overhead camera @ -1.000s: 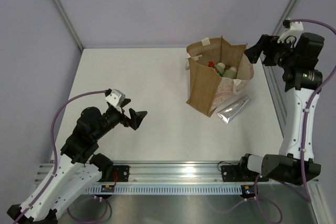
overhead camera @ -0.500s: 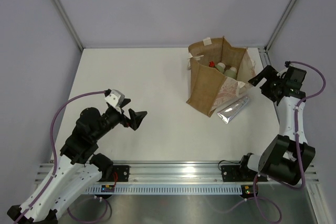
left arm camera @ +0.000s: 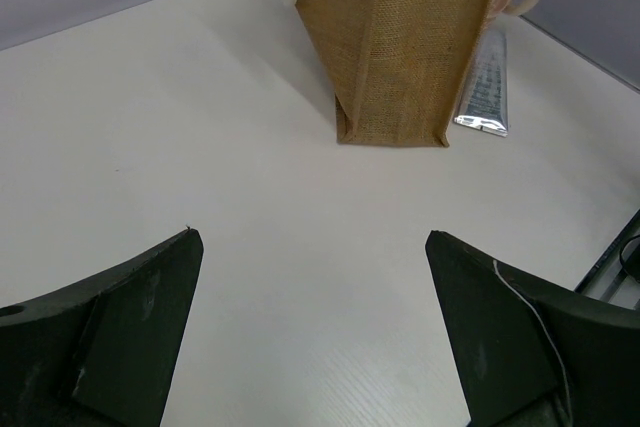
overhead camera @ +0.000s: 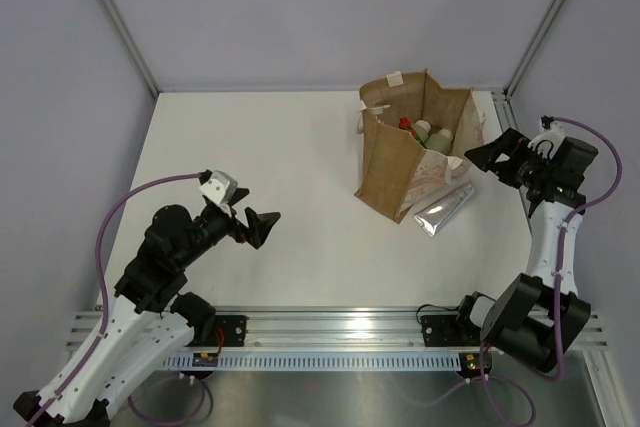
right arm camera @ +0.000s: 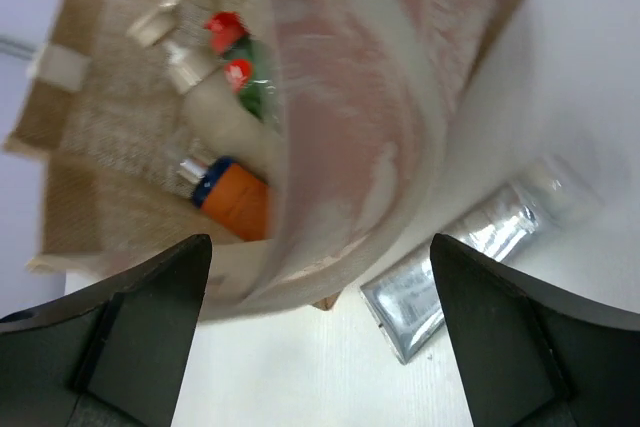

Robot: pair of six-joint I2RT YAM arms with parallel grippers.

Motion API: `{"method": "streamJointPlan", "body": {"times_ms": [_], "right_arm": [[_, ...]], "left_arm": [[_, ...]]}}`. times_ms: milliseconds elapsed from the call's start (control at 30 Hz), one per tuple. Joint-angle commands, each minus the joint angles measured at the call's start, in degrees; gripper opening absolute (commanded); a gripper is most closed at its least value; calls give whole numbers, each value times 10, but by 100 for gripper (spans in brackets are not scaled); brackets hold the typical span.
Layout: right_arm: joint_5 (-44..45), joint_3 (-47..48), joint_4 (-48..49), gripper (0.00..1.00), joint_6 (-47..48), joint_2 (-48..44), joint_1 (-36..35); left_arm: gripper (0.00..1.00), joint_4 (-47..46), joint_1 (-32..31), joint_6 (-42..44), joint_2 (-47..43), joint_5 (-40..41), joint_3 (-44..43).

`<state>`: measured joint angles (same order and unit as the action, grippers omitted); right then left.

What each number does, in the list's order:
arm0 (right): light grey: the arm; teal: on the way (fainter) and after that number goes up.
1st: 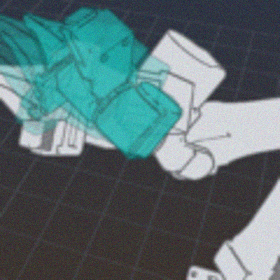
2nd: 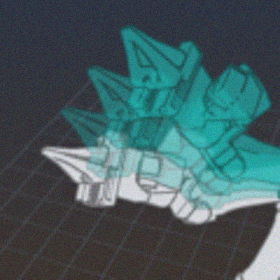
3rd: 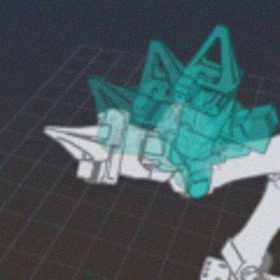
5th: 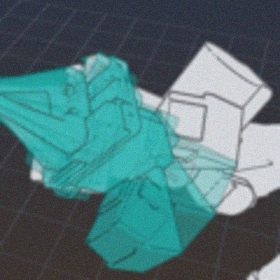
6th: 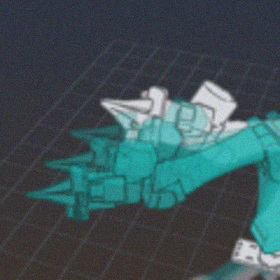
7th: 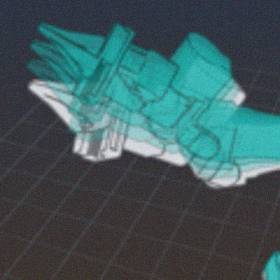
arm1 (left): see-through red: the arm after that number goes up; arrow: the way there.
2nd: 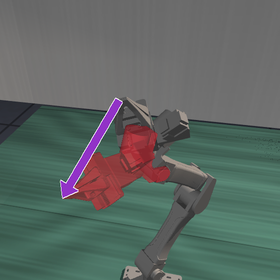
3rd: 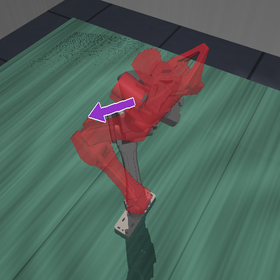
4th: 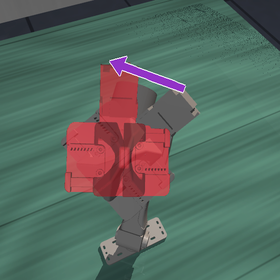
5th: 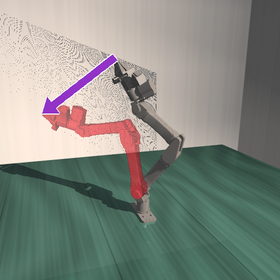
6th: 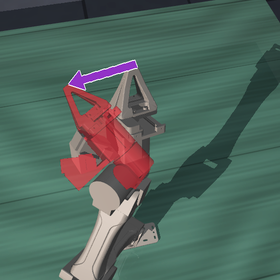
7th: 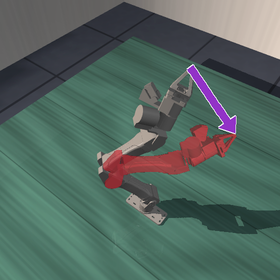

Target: Place the personal care products into the canvas bag

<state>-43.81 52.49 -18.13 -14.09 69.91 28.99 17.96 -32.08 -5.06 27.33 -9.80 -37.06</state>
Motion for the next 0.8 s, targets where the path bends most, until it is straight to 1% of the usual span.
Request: {"method": "streamJointPlan", "body": {"times_ms": [0, 33, 67, 133, 167, 200, 233, 267, 300, 367, 400, 433, 467, 567, 600, 667, 700, 767], "right_arm": [[-82, 18, 59, 100, 44, -61, 7], [-47, 22, 58, 99, 39, -66, 8], [-31, 27, 48, 100, 30, -72, 12], [-25, 18, 53, 100, 11, -79, 29], [-31, 4, 61, 99, -3, -83, 55], [-66, -4, 69, 99, -8, -85, 70], [-79, -10, 71, 99, -7, -82, 84], [-83, -14, 55, 100, 0, -77, 106], [-82, -13, 41, 100, 9, -69, 113], [-73, 0, -29, 100, 47, -27, 120], [-61, 2, -46, 99, 56, -9, 121], [-55, 2, -60, 99, 55, 28, 121], [-56, 2, -74, 99, 50, 47, 121], [-27, 2, -67, 99, 18, 106, 121], [11, 3, -60, 99, 10, 115, 118], [44, 6, -32, 99, -8, 139, 114], [98, 12, -30, 99, -15, 147, 109], [123, 30, -29, 99, -24, 181, 87]], "left_arm": [[99, -18, 1, -2, -3, -14, 0], [99, -16, 1, -2, -3, -14, 0], [99, -17, 1, -2, -3, -13, 0], [99, -16, 1, -2, -6, -13, -1], [99, -15, 1, -2, -7, -14, -2], [99, -15, 1, -3, -8, -14, -2], [99, -16, 1, -3, -9, -14, -2], [99, -15, 1, -4, -10, -14, -3], [99, -16, 1, -5, -11, -16, -4], [99, -16, 1, -6, -16, -17, -4], [99, -16, 1, -7, -17, -17, -5], [99, -16, 1, -9, -18, -16, -5], [99, -16, 1, -9, -20, -15, -5], [99, -16, 1, -11, -20, -18, -5], [99, -17, 1, -12, -19, -19, -5], [99, -18, 1, -12, -18, -21, -4], [99, -19, 1, -13, -18, -21, -4], [99, -18, 1, -13, -16, -19, -4]]}}
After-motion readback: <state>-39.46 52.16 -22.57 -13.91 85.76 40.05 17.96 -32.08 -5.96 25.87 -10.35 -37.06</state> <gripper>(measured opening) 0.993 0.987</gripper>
